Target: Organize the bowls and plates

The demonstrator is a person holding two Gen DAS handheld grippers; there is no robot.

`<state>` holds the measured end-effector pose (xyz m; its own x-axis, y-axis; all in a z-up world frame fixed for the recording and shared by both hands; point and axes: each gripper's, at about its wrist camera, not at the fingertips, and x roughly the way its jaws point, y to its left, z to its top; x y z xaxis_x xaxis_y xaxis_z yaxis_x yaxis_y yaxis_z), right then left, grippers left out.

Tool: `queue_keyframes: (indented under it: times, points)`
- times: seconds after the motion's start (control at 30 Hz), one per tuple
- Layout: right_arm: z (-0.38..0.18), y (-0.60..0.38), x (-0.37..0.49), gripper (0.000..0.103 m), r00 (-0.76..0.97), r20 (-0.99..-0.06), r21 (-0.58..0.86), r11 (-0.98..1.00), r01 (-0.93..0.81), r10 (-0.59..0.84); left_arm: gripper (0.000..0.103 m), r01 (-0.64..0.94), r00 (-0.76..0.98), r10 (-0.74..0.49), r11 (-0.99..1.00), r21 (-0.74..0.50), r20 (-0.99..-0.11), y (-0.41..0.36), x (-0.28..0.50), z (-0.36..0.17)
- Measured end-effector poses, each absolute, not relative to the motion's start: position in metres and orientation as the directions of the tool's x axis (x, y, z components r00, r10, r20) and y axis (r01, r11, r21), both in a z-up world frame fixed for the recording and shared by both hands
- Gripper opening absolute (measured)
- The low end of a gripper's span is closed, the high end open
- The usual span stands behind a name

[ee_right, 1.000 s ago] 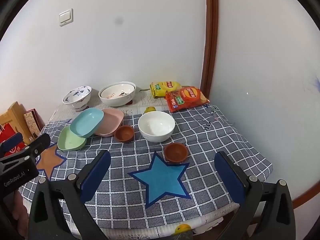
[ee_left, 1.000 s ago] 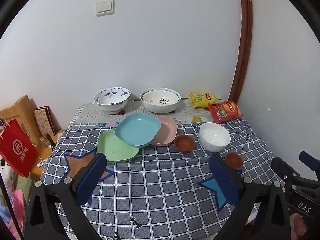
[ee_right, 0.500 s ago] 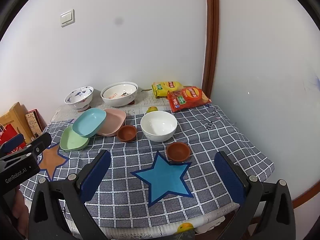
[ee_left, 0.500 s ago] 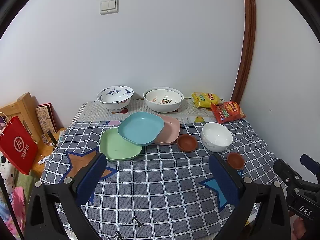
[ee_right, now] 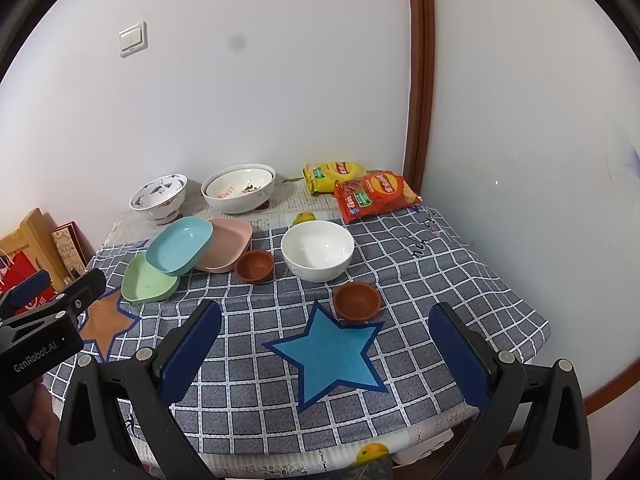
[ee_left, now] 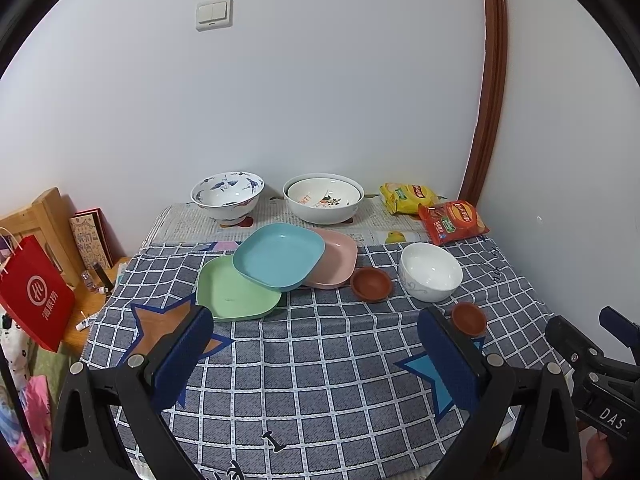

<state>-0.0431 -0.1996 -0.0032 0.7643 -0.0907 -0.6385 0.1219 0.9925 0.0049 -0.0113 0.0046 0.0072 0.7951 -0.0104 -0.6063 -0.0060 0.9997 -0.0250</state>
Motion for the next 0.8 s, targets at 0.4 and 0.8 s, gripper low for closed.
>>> queue_keyframes:
  times: [0.4, 0.8]
  points:
    - [-0.0035, -0.2012, -0.0438, 0.102, 0.762, -0.642, 0.011, 0.992, 0.122, -0.087, 0.102, -0.005, 0.796, -0.012, 1.000, -0.025, -0.606, 0.0007, -0.0149, 0.0060]
    - [-0.0055, -0.1981, -0.0457, 0.102, 0.759, -0.645, 0.009, 0.992, 0.122, -0.088, 0.102, -0.004, 0.794, -0.011, 1.000, -0.024, -0.607, -0.0014, -0.0175, 0.0039]
